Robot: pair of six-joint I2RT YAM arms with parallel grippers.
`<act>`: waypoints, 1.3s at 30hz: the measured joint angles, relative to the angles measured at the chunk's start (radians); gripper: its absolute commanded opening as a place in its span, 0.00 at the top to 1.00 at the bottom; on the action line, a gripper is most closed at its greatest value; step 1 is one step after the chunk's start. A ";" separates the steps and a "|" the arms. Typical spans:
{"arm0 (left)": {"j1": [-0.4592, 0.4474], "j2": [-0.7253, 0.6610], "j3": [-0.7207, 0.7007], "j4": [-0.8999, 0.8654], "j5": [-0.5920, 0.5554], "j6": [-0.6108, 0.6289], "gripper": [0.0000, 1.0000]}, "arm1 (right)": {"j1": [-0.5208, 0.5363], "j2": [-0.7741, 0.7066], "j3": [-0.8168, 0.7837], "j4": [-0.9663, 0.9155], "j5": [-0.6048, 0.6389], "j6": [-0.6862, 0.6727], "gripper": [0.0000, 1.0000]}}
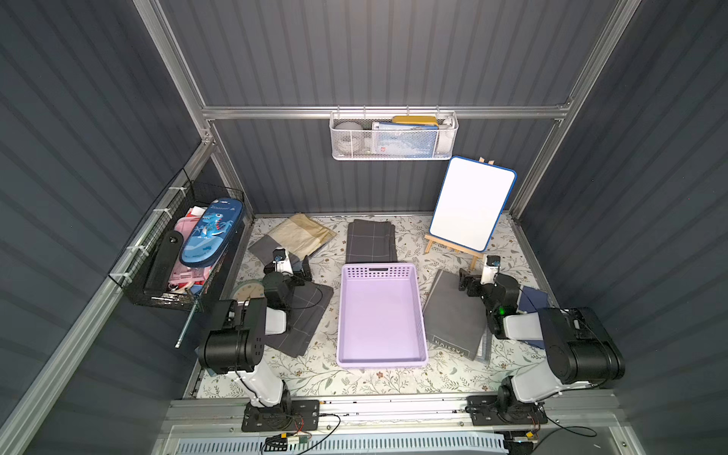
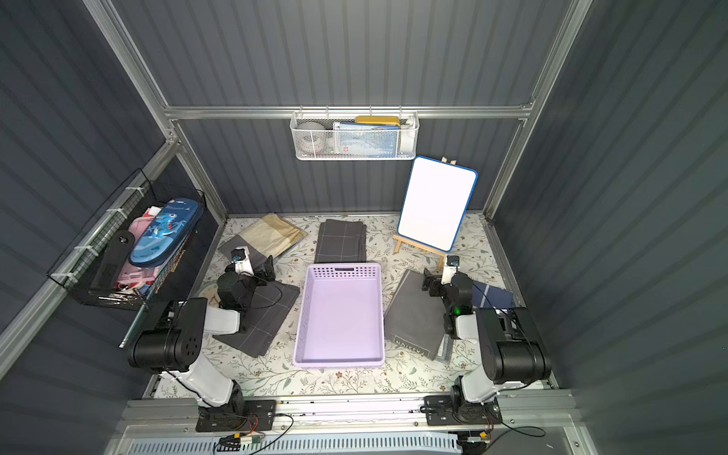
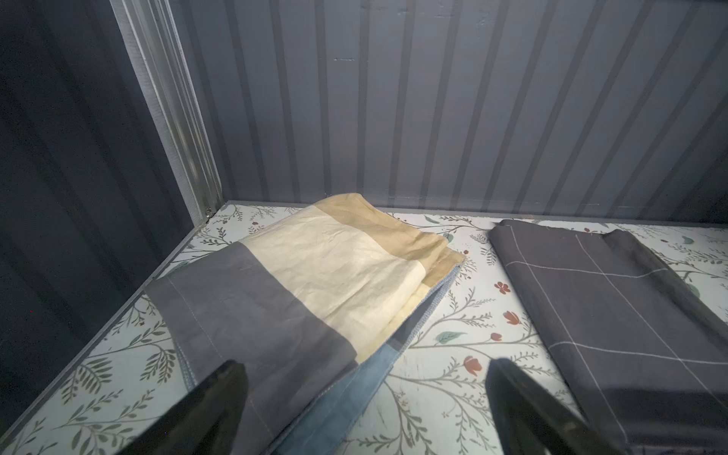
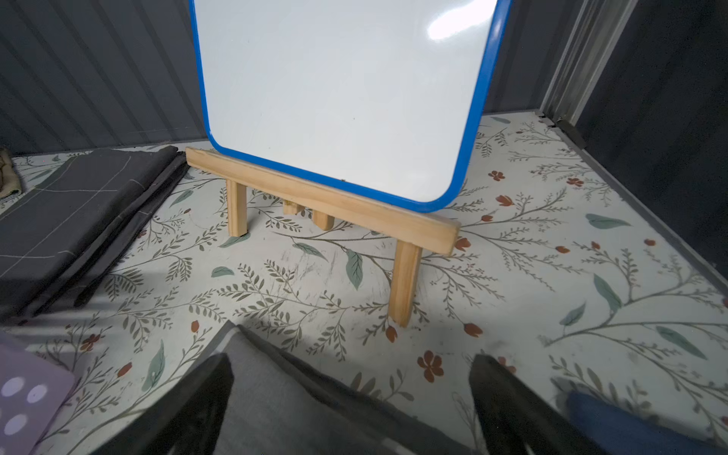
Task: Put the folded pillowcase in the basket
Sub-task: Adjust the basket at the center of the board.
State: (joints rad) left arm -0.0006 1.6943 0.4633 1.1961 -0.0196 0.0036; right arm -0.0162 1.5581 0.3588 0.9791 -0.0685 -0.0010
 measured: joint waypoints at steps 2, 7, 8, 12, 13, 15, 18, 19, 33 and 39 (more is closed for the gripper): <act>0.000 0.000 0.000 0.000 0.000 0.000 0.01 | -0.001 0.000 0.000 0.000 0.000 0.000 0.01; 0.000 0.000 0.000 0.000 0.000 0.000 0.01 | -0.001 0.000 0.000 0.000 0.000 0.000 0.01; 0.000 0.000 0.000 0.000 0.000 0.000 0.00 | -0.001 0.000 0.000 0.000 0.000 0.000 0.01; 0.000 0.000 0.000 0.000 0.000 0.000 0.01 | -0.001 0.000 0.000 0.000 0.000 0.000 0.01; 0.000 0.000 0.000 0.000 0.000 0.000 0.01 | -0.001 0.000 0.000 0.000 0.000 0.000 0.01; 0.000 0.000 0.000 0.000 0.000 0.000 0.01 | -0.001 0.000 0.000 0.000 0.000 0.000 0.01; 0.000 0.000 0.000 0.000 0.000 0.000 0.00 | -0.001 0.000 0.000 0.000 0.000 0.000 0.01; 0.000 0.000 0.000 0.000 0.000 0.000 0.00 | -0.001 0.000 0.000 0.000 0.000 0.000 0.01; 0.000 -0.013 0.037 -0.080 -0.011 0.001 0.01 | -0.007 -0.002 0.015 -0.046 0.095 0.038 0.01; -0.035 -0.120 0.427 -0.587 -0.021 -0.027 0.00 | 0.005 -0.193 0.099 -0.340 0.247 0.108 0.01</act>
State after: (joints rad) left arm -0.0357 1.5745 0.8902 0.6086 -0.0402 -0.0231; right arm -0.0113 1.3655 0.4576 0.6388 0.1783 0.1066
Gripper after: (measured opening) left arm 0.995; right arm 0.990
